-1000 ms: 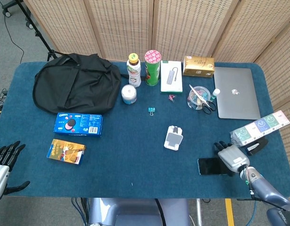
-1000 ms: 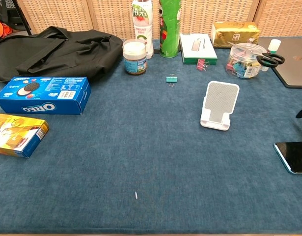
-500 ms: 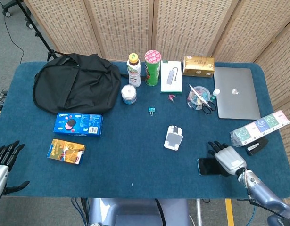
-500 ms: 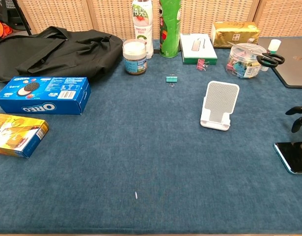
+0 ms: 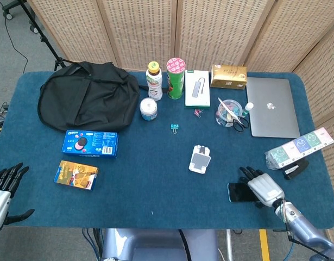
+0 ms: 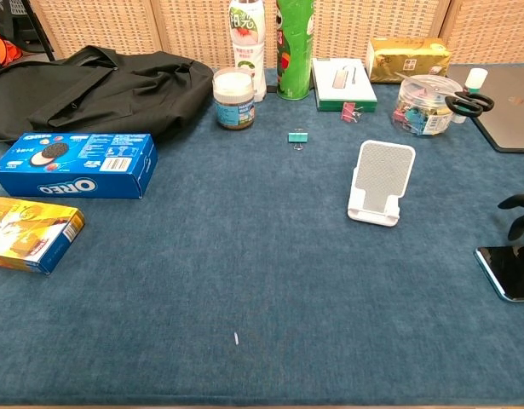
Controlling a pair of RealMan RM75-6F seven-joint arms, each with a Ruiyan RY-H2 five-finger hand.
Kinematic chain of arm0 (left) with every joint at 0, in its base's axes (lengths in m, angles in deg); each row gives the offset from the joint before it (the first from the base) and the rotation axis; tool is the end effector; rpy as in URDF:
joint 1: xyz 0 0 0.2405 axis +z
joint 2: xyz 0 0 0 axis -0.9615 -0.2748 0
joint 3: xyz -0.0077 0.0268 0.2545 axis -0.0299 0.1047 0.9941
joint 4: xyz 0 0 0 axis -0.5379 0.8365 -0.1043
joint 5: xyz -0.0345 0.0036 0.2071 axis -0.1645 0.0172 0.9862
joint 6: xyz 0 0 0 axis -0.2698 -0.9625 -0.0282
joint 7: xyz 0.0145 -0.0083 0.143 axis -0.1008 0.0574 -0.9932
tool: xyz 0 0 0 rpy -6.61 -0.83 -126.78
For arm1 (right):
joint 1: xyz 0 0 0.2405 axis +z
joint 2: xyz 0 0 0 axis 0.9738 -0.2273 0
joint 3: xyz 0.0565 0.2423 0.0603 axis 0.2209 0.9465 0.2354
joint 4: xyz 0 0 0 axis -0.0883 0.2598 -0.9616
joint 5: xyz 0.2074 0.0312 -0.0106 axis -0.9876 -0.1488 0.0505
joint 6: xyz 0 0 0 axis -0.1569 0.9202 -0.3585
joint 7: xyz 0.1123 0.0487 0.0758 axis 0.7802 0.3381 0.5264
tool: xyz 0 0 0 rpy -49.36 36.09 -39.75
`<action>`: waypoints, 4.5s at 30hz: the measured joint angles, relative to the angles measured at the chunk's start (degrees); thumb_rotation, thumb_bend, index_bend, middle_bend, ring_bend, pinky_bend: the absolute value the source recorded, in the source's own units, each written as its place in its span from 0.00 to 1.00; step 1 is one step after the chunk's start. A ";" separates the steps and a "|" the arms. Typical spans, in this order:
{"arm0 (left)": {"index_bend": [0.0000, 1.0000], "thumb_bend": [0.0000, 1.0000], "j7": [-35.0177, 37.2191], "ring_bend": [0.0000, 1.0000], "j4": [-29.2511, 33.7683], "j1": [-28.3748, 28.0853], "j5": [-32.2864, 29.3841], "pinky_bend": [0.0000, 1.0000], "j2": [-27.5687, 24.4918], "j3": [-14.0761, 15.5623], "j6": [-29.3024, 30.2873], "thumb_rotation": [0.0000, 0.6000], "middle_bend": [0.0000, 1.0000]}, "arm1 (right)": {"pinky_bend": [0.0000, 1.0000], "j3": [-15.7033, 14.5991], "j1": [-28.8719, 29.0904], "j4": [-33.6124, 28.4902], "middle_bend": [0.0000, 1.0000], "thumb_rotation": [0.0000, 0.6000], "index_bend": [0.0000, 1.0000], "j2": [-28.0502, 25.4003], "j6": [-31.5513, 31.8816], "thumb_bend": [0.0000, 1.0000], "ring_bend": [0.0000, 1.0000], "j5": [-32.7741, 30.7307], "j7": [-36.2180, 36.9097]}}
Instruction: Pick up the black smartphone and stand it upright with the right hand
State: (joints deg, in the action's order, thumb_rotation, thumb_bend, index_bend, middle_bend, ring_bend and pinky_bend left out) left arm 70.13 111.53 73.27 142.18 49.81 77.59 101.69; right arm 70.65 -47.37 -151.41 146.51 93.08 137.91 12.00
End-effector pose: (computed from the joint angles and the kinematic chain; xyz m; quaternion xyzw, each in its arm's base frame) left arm -0.2899 0.1309 0.1671 -0.6217 -0.4341 -0.3721 0.5353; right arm -0.3127 -0.2474 0.0597 0.8325 -0.3262 0.1692 0.4146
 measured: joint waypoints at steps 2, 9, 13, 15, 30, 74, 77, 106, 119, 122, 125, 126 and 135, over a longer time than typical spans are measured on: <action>0.00 0.00 0.10 0.00 -0.02 0.05 0.04 0.00 0.00 0.00 0.12 1.00 0.00 | 0.19 0.06 -0.50 1.59 0.08 1.00 0.19 0.98 0.67 0.00 0.05 0.90 1.01; 0.00 0.00 -0.05 0.00 0.00 -0.02 -0.08 0.00 0.02 -0.03 -0.07 1.00 0.00 | 0.25 0.51 -2.67 9.69 0.29 1.00 0.31 5.72 5.33 0.02 0.26 5.19 4.94; 0.00 0.00 0.01 0.00 0.04 -0.01 -0.15 0.00 0.01 -0.05 -0.05 1.00 0.00 | 0.42 0.77 -3.63 13.81 0.45 1.00 0.45 7.77 9.53 0.13 0.41 8.31 7.75; 0.00 0.00 0.00 0.00 0.03 -0.03 -0.06 0.00 0.00 0.00 -0.10 1.00 0.00 | 0.45 0.84 -4.10 16.10 0.48 1.00 0.48 8.78 12.05 0.17 0.43 10.20 9.71; 0.00 0.00 0.88 0.00 -0.02 0.12 0.32 0.00 -0.27 0.07 0.39 1.00 0.00 | 0.45 2.98 -4.02 14.35 0.49 1.00 0.48 6.56 20.67 0.21 0.44 16.60 10.02; 0.00 0.00 7.00 0.00 -1.25 0.15 3.33 0.00 -2.44 1.47 1.35 1.00 0.00 | 0.45 16.41 11.00 -0.23 0.49 1.00 0.48 5.69 1.11 0.21 0.44 31.20 -62.98; 0.00 0.00 7.04 0.00 -1.24 0.15 3.32 0.00 -2.47 1.48 1.37 1.00 0.00 | 0.45 16.13 10.77 -0.27 0.49 1.00 0.48 6.01 -0.05 0.21 0.44 30.95 -64.92; 0.00 0.00 7.77 0.00 -1.19 0.08 3.16 0.00 -2.87 1.52 1.34 1.00 0.00 | 0.45 14.66 9.74 2.41 0.37 1.00 0.48 10.56 -3.30 0.20 0.35 29.48 -70.91; 0.00 0.00 7.85 0.00 -1.15 0.07 3.25 0.00 -2.98 1.62 1.27 1.00 0.00 | 0.26 15.52 7.34 1.65 0.12 1.00 0.27 11.73 -0.92 0.16 0.08 27.82 -74.93; 0.00 0.00 7.83 0.00 -1.12 0.08 3.26 0.00 -2.98 1.65 1.24 1.00 0.00 | 0.22 15.55 6.63 1.53 0.07 1.00 0.20 12.00 -0.43 0.16 0.03 27.39 -75.88; 0.00 0.00 7.80 0.00 -1.06 0.03 3.25 0.00 -3.02 1.68 1.10 1.00 0.00 | 0.20 15.61 6.21 1.30 0.04 1.00 0.15 12.19 -0.23 0.16 0.00 26.84 -76.28; 0.00 0.00 7.81 0.00 -1.04 0.01 3.23 0.00 -3.05 1.70 1.03 1.00 0.00 | 0.19 15.70 6.06 1.18 0.03 1.00 0.14 12.24 -0.22 0.16 0.00 26.53 -76.50; 0.00 0.00 8.18 0.00 -1.02 -0.01 3.17 0.00 -3.22 1.69 1.07 1.00 0.00 | 0.15 16.04 4.86 -0.47 0.00 1.00 0.09 12.32 0.90 0.16 0.00 25.41 -78.05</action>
State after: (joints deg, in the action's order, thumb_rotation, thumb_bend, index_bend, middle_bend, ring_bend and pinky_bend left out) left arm 78.31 110.51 73.26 145.34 46.59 79.28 102.76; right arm 86.69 -42.52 -151.89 158.83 93.97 163.32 -66.05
